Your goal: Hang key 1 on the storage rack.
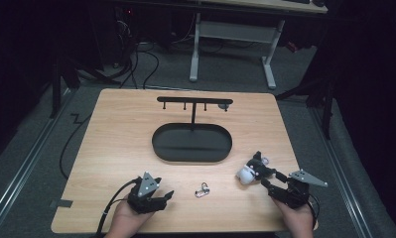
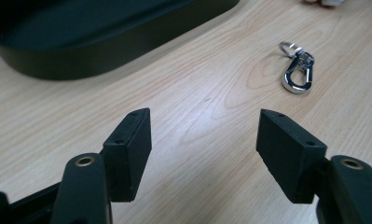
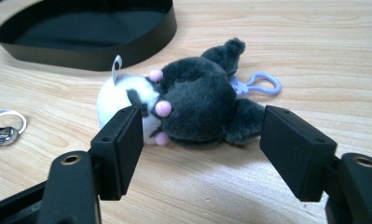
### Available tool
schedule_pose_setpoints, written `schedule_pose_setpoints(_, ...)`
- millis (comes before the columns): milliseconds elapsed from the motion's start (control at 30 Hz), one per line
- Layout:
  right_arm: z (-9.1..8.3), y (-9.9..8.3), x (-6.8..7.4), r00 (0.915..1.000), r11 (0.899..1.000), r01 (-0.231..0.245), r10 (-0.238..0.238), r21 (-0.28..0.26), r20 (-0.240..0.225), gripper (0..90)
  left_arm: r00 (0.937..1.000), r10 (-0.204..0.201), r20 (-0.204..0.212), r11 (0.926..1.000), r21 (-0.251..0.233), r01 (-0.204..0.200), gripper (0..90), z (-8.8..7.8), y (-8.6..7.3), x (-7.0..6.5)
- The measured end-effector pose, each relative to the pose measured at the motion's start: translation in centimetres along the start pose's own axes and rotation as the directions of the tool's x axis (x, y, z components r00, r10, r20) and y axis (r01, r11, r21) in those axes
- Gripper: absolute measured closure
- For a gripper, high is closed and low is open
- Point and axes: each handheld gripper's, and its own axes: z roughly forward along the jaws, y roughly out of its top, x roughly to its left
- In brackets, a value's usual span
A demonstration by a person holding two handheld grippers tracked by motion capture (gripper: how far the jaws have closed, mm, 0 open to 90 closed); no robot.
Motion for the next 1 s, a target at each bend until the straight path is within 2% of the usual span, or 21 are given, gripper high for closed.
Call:
schedule_pose_setpoints(100,0.1,-0.2,0.3,0.9997,1.0,0.012,-0.012,0.011,0.023,33.9,1.0,0.002,-0.007,0.9999,-0.012,-0.003,35.9,-0.1,-0.1,0.5)
schedule_pose_setpoints(200,-0.1,-0.5,0.6,0.999,1.0,0.018,-0.019,0.025,0.041,35.7,1.0,-0.003,-0.001,1.0,-0.002,0.003,35.5,0.4,-0.3,0.9)
schedule_pose_setpoints(467,-0.4,-0.6,0.6,0.9972,0.999,0.043,-0.044,0.028,0.06,41.8,0.9999,-0.012,0.003,0.9999,-0.007,0.012,36.4,0.3,-0.3,1.1)
schedule_pose_setpoints(533,-0.4,-0.7,0.5,0.9967,0.998,0.056,-0.058,0.037,0.057,48.5,0.9997,-0.022,-0.007,0.9997,-0.007,0.022,37.4,0.3,-0.3,1.4)
schedule_pose_setpoints(600,-0.5,-0.7,0.4,0.9962,0.997,0.064,-0.066,0.041,0.057,51.1,0.9995,-0.029,-0.012,0.9995,-0.009,0.029,38.4,0.2,-0.3,1.5)
schedule_pose_setpoints(633,-0.4,-0.7,0.3,0.9962,0.996,0.067,-0.069,0.052,0.052,57.2,0.9994,-0.03,-0.014,0.9995,-0.01,0.03,38.4,0.2,-0.3,1.7)
schedule_pose_setpoints(667,-0.3,-0.7,0.1,0.9969,0.995,0.064,-0.067,0.076,0.04,67.0,0.9991,-0.039,-0.016,0.9992,-0.01,0.039,38.5,0.1,-0.3,1.9)
schedule_pose_setpoints(700,-0.3,-0.7,0.1,0.9969,0.995,0.064,-0.067,0.076,0.04,67.0,0.9988,-0.045,-0.018,0.9989,-0.011,0.045,38.5,0.0,-0.3,2.1)
schedule_pose_setpoints(733,0.0,-0.6,-0.2,0.9965,0.992,0.072,-0.076,0.101,0.034,78.1,0.9977,-0.064,-0.024,0.9979,-0.017,0.063,38.6,-0.2,-0.5,2.5)
schedule_pose_setpoints(767,0.2,-0.6,-0.3,0.9962,0.991,0.071,-0.076,0.116,0.042,81.9,0.9977,-0.064,-0.024,0.9979,-0.017,0.063,38.6,-0.2,-0.5,2.5)
schedule_pose_setpoints(800,0.2,-0.6,-0.3,0.9962,0.991,0.071,-0.076,0.116,0.042,81.9,0.9974,-0.066,-0.029,0.9977,-0.016,0.066,38.6,-0.4,-0.7,2.7)
schedule_pose_setpoints(867,0.8,-0.3,-0.6,0.9951,0.988,0.074,-0.082,0.138,0.056,89.2,0.996,-0.079,-0.04,0.9967,-0.021,0.078,38.5,-0.9,-1.0,3.1)
schedule_pose_setpoints(1000,2.9,0.6,-0.9,0.9921,0.981,0.076,-0.092,0.18,0.085,90.0,0.9939,-0.087,-0.068,0.996,-0.025,0.085,37.7,-1.9,-1.8,3.8)
